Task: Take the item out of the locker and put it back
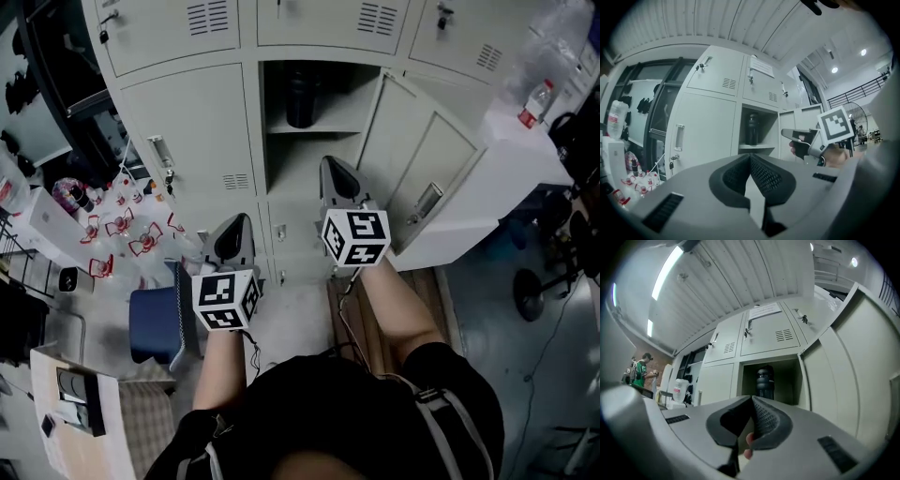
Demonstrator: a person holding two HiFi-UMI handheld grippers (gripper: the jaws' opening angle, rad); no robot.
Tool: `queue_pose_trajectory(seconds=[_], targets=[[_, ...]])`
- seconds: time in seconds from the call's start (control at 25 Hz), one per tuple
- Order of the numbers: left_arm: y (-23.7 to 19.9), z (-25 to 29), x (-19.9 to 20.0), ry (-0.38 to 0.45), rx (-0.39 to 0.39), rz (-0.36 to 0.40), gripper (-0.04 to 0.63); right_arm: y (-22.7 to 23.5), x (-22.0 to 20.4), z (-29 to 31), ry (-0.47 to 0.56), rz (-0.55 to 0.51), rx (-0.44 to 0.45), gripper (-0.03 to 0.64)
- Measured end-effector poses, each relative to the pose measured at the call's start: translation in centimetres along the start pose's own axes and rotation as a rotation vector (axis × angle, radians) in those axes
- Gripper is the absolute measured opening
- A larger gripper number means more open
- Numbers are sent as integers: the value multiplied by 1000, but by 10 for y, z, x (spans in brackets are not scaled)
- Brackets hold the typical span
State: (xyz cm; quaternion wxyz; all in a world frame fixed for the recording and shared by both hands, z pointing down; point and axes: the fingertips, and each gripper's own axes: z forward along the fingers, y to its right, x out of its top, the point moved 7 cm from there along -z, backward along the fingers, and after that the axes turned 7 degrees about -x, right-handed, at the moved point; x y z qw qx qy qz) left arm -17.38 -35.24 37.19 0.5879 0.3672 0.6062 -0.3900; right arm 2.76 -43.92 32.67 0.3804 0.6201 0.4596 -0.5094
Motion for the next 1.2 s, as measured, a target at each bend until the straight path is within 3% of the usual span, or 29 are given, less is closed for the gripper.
queue_pose_trajectory(seconds=[0.28,0.76,1.2], targets=[[22,4,1,-4,-28,12,12,-6,-30,-29,-119,41,53,11],[31,1,11,26,-45,23,12,-5,-21,-43,-121,67,45,11],[17,-6,15,35,-6,7,12,-21,-26,-66,-139,65,70,11]])
